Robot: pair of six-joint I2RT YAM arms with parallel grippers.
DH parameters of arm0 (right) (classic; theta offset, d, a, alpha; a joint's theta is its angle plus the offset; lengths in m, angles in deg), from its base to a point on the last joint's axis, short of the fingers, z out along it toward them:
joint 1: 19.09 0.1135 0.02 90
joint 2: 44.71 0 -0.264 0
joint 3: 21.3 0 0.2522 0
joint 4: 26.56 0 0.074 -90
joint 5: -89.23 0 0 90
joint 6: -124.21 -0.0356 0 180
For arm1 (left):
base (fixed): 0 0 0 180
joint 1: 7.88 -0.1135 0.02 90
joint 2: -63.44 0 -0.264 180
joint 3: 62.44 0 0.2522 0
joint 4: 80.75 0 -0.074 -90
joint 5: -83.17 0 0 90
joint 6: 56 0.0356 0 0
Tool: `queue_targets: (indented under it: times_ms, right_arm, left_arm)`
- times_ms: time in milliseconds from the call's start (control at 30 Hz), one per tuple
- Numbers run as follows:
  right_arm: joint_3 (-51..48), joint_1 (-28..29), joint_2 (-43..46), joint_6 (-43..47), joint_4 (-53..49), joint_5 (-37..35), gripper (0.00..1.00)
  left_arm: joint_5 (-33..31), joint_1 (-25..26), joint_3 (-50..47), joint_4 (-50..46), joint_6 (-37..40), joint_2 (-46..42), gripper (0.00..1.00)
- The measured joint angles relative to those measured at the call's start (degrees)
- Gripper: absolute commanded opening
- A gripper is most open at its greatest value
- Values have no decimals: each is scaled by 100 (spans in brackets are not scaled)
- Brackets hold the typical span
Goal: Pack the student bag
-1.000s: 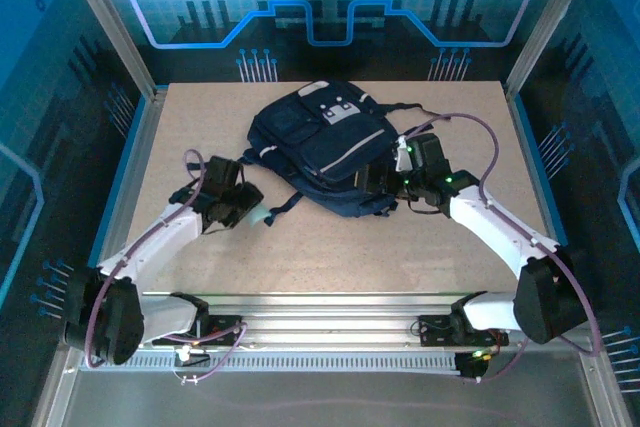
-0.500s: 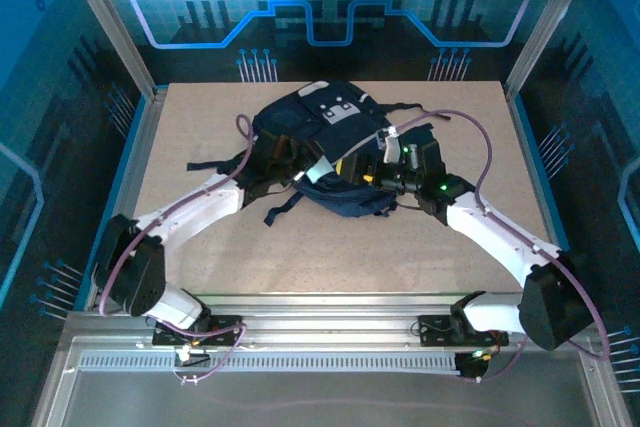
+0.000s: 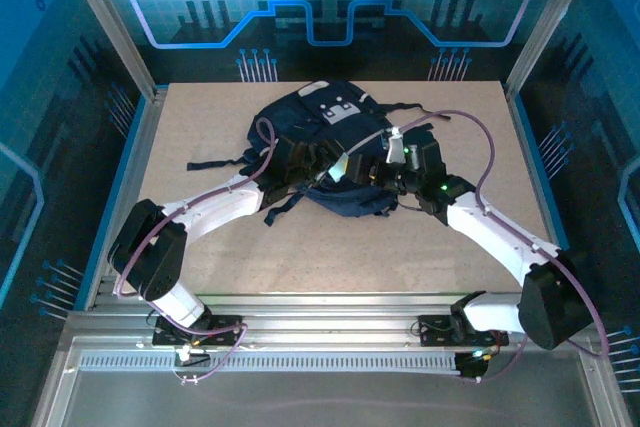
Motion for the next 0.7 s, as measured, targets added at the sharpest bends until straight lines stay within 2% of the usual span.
queue_targets:
  times_ms: [267, 500, 633, 700]
  right_arm:
    - [168, -37, -592, -76, 170, 291, 63]
    - [155, -199, -688, -404, 662, 824, 34]
    - [153, -273, -688, -503, 791, 1054, 13]
    - [155, -306, -688, -553, 824, 1121, 9]
  left_arm:
    - [2, 149, -11, 291, -245, 0, 60]
    - [4, 162, -63, 481, -398, 0, 60]
    - [4, 162, -63, 549, -442, 20, 61]
    - [9, 162, -63, 601, -490, 52, 64]
